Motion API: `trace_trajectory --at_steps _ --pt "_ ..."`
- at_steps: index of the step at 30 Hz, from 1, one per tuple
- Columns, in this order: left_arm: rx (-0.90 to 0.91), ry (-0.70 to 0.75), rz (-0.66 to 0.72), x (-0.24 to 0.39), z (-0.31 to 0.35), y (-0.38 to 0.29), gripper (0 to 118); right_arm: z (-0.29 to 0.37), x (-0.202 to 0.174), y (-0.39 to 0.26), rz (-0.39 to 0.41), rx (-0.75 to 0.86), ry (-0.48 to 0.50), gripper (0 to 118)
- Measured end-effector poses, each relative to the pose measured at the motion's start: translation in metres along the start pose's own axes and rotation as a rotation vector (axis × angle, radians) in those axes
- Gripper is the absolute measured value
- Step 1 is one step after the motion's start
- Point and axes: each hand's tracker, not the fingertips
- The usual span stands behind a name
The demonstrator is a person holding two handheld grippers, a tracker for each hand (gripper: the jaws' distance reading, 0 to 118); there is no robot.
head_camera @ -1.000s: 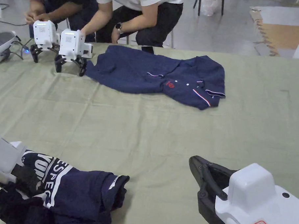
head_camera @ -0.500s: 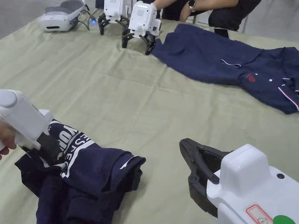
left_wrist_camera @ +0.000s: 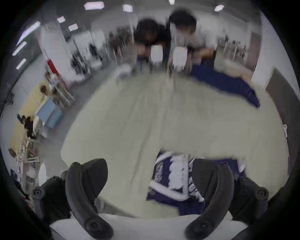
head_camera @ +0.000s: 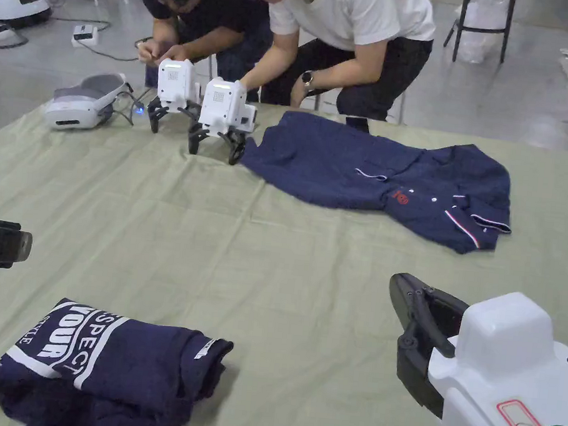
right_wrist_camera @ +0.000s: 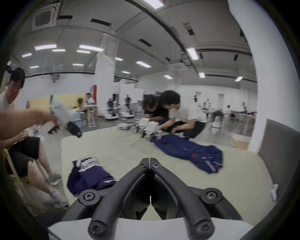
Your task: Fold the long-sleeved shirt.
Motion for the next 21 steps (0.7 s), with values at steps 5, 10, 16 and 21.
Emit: trace_trajectory --at_steps 5,10,16,21 --pt "0.390 0.087 -0.014 0.107 0.069 -0.006 107 0.040 0.042 0.005 -0.005 -0.020 -0.175 0" --pt "0.598 -0.007 0.097 0.214 0.127 -0.027 111 0.081 0.080 0.010 -0.053 0.008 -0.307 0" --pt "0.650 -0.131 0.139 0.316 0.175 -0.055 99 0.127 0.117 0.013 -0.093 0.047 -0.414 0" --pt "0.702 -0.166 0.077 0.383 0.196 -0.071 8 0.153 0.140 0.009 -0.112 0.054 -0.478 0"
